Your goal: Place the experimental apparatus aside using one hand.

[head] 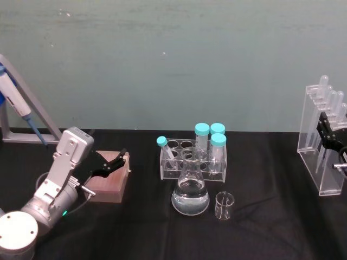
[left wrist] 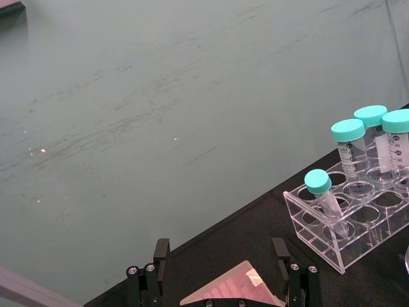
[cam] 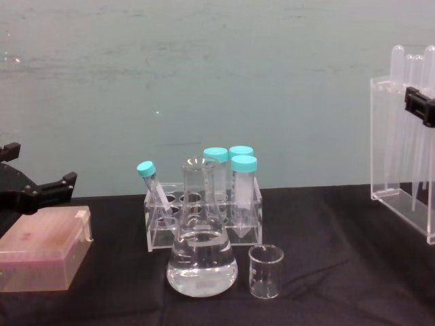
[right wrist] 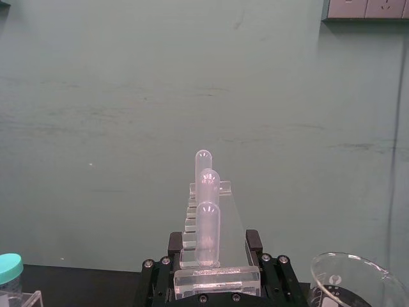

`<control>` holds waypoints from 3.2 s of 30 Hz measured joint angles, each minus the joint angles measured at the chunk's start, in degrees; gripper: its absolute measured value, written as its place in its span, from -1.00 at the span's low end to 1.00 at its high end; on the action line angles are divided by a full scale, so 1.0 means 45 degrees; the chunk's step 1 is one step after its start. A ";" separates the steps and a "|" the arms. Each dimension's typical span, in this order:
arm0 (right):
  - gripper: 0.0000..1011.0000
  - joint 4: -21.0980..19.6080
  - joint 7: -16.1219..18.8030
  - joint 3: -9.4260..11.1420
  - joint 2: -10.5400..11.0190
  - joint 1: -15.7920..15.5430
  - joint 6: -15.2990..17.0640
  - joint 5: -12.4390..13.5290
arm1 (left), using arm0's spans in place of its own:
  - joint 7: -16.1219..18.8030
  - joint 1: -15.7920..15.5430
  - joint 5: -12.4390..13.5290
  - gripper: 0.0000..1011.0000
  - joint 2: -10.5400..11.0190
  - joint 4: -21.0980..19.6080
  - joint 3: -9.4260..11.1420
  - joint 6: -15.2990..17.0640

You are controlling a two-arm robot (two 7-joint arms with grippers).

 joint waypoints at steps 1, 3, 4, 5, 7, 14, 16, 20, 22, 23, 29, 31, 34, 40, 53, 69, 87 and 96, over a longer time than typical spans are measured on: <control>0.20 0.0024 0.0015 0.0030 0.0024 0.0018 -0.0015 0.0015 | 0.0000 -0.0001 0.0000 0.98 0.0000 0.0000 0.0000 0.0000; 0.20 0.0053 0.0028 0.0060 0.0051 0.0029 -0.0037 0.0031 | 0.0000 -0.0001 0.0000 0.98 -0.0001 0.0000 0.0000 -0.0001; 0.20 0.0091 0.0038 0.0090 0.0077 0.0042 -0.0060 0.0044 | 0.0000 -0.0001 0.0000 0.98 0.0000 0.0000 0.0000 0.0000; 0.20 0.0091 0.0038 0.0090 0.0077 0.0042 -0.0060 0.0044 | 0.0000 -0.0001 0.0000 0.98 0.0000 0.0000 0.0000 0.0000; 0.20 0.0172 0.0077 0.0159 0.0137 0.0080 -0.0101 0.0081 | 0.0001 0.0000 0.0000 0.98 -0.0001 0.0000 0.0000 0.0000; 0.20 0.0304 0.0155 0.0284 0.0260 0.0144 -0.0163 0.0157 | 0.0000 0.0000 0.0000 0.98 -0.0001 0.0000 0.0000 0.0000; 0.20 0.0320 0.0168 0.0299 0.0276 0.0148 -0.0175 0.0170 | 0.0000 -0.0001 0.0000 0.98 0.0000 0.0000 0.0000 0.0000; 0.20 0.0384 0.0183 0.0348 0.0312 0.0177 -0.0213 0.0203 | 0.0000 -0.0001 0.0001 0.98 -0.0001 0.0000 0.0000 0.0000; 0.20 0.0410 0.0189 0.0365 0.0323 0.0187 -0.0235 0.0216 | 0.0000 0.0000 -0.0001 0.98 -0.0001 0.0000 0.0000 0.0000; 0.20 0.0432 0.0191 0.0378 0.0331 0.0195 -0.0252 0.0224 | 0.0000 -0.0001 0.0000 0.98 0.0000 0.0000 0.0000 0.0000; 0.20 0.0455 0.0208 0.0458 0.0375 0.0200 -0.0263 0.0275 | 0.0000 0.0000 0.0000 0.98 -0.0001 0.0000 0.0000 -0.0001; 0.20 0.0455 0.0207 0.0496 0.0384 0.0193 -0.0263 0.0296 | 0.0000 -0.0001 0.0000 0.98 -0.0001 0.0000 0.0000 0.0000; 0.20 0.0455 0.0208 0.0532 0.0398 0.0187 -0.0262 0.0320 | 0.0000 -0.0001 0.0000 0.98 0.0000 0.0000 -0.0001 0.0000; 0.20 0.0478 0.0208 0.0653 0.0430 0.0182 -0.0242 0.0395 | 0.0000 0.0000 0.0000 0.98 -0.0001 -0.0001 0.0000 0.0000; 0.20 0.0558 0.0229 0.0832 0.0480 0.0189 -0.0235 0.0534 | 0.0001 -0.0001 0.0000 0.98 -0.0001 0.0000 0.0000 0.0000; 0.20 0.0633 0.0330 0.0947 0.0552 0.0210 -0.0306 0.0683 | 0.0000 -0.0001 0.0000 0.98 0.0000 0.0000 0.0000 0.0000; 0.20 0.0782 0.0548 0.1005 0.0575 0.0223 -0.0432 0.1028 | 0.0000 0.0000 0.0000 0.98 0.0000 0.0000 0.0000 0.0000; 0.20 0.0809 0.0566 0.0966 0.0566 0.0178 -0.0495 0.1108 | 0.0000 -0.0001 0.0000 0.98 0.0000 0.0000 0.0000 0.0000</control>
